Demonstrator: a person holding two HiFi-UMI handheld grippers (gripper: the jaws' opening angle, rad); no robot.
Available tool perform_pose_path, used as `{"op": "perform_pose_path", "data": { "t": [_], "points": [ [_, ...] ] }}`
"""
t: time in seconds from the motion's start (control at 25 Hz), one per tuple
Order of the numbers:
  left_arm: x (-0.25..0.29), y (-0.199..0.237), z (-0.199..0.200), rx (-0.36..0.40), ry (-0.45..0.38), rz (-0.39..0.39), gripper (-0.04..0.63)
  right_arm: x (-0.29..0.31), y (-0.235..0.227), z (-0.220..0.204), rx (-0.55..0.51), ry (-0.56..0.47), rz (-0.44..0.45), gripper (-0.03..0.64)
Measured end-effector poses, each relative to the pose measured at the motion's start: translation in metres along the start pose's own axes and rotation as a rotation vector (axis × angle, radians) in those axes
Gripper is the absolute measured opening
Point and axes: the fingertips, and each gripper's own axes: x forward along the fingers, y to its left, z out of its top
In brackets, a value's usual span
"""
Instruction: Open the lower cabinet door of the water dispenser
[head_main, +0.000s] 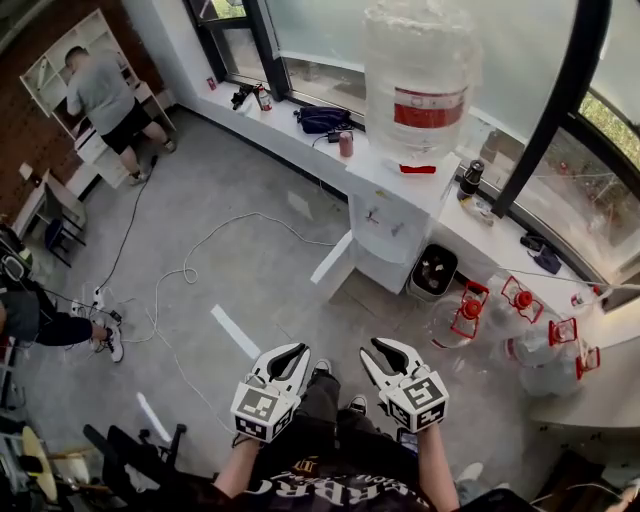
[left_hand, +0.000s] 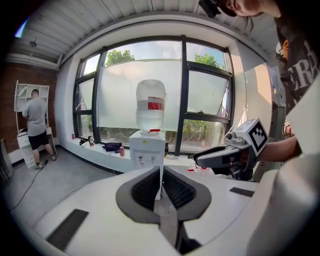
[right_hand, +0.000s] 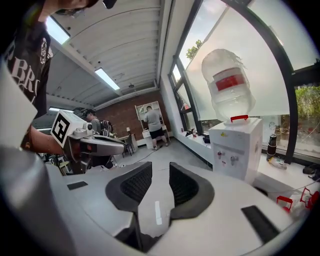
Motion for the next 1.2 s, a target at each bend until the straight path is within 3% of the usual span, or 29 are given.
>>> {"op": "perform_pose_path", "data": {
  "t": [0.24, 0.64, 1.0, 1.2],
  "points": [
    [-0.024, -0.007, 0.012, -0.027, -0.031, 0.015, 0.026, -0.011, 0.026, 0.002, -0.032, 0.005, 0.037, 0.117],
    [-0.075, 0.005, 0.003, 0.034, -0.024, 0.046, 0.026, -0.016, 0.060, 0.003, -0.021, -0.036, -0.019, 0.081],
    [-0.144, 0.009, -0.025, 0.026, -0.074, 0.006, 0.026, -0.022, 0.143, 0.002, -0.016, -0.076, -0.056, 0.012],
    [-0.189, 0.014, -0.037, 0.015, -0.119, -0.019, 0.026, -0.023, 0.196, -0.001, -0.033, -0.092, -0.064, 0.011]
  ]
}}
